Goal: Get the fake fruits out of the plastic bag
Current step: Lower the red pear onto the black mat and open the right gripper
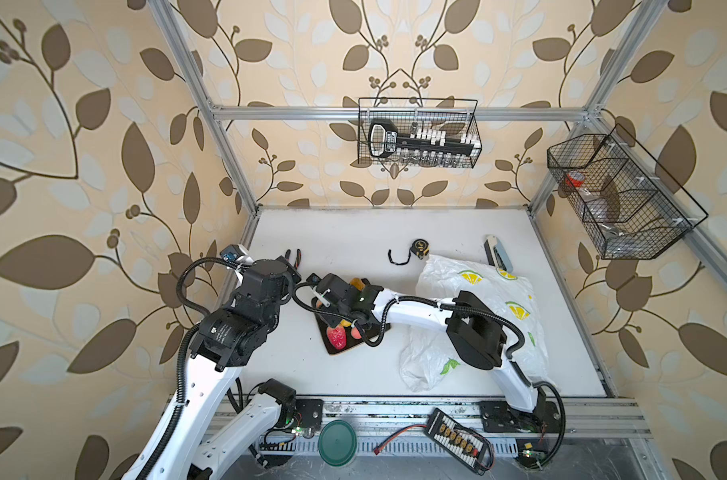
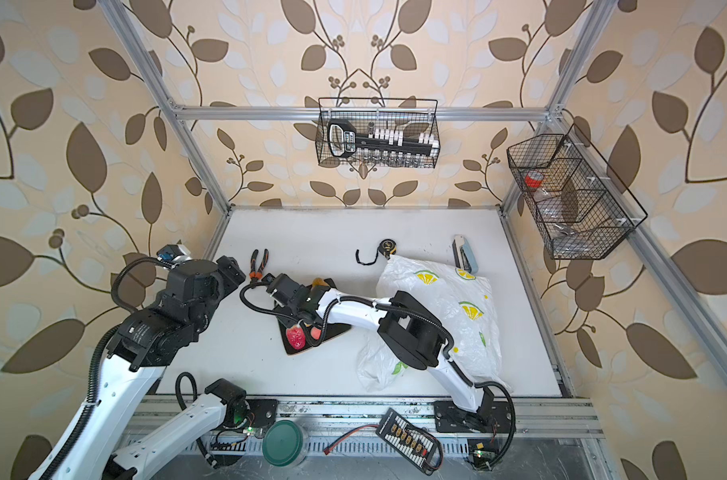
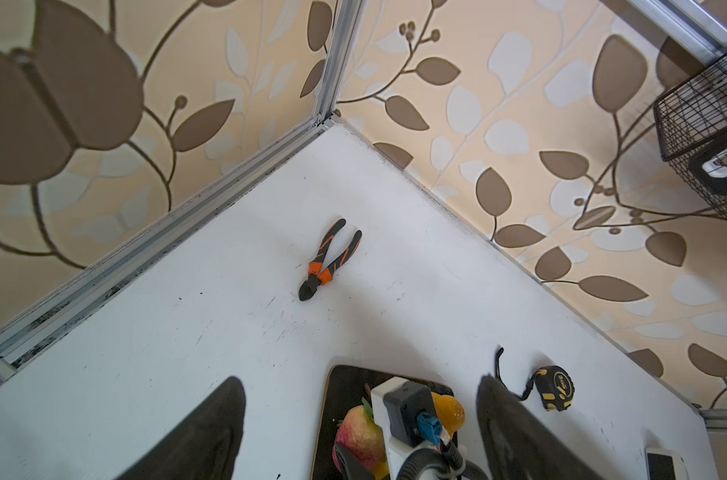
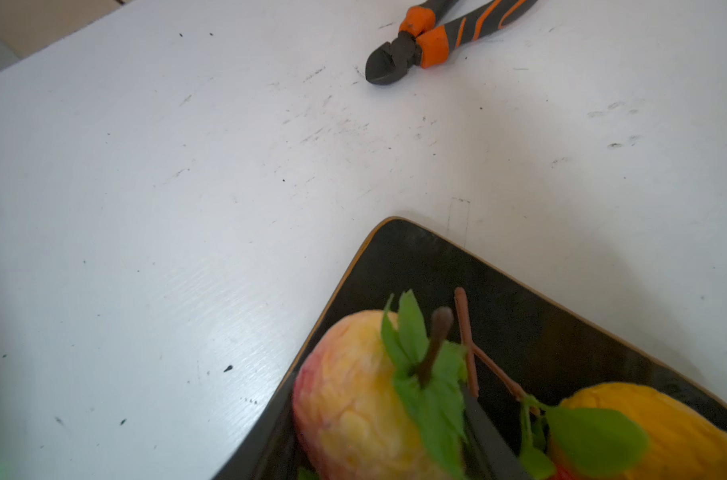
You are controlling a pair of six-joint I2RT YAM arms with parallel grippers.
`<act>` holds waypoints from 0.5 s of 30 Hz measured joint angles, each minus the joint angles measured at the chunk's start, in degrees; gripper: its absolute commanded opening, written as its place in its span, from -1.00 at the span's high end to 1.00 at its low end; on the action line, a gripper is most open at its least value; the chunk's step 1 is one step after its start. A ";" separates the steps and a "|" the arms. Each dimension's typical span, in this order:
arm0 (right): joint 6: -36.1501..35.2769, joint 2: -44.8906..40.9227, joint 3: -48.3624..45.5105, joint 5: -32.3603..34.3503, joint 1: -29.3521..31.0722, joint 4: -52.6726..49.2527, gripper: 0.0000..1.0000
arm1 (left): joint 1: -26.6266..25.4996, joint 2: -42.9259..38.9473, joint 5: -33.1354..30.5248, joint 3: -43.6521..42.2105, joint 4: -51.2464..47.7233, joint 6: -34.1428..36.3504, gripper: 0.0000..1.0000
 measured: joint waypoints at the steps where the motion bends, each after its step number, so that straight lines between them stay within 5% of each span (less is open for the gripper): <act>1: -0.07 0.15 0.00 0.33 0.02 -0.02 0.07 | 0.00 0.00 0.02 -0.15 0.00 0.02 -0.72; 7: -0.48 0.42 0.00 1.60 0.17 -0.13 -0.32 | 0.00 0.00 0.07 -1.09 -0.04 -0.13 -0.72; 15: -0.17 -0.04 0.00 2.01 0.24 -0.22 -0.46 | 0.00 0.00 0.11 -1.09 -0.02 -0.48 -0.71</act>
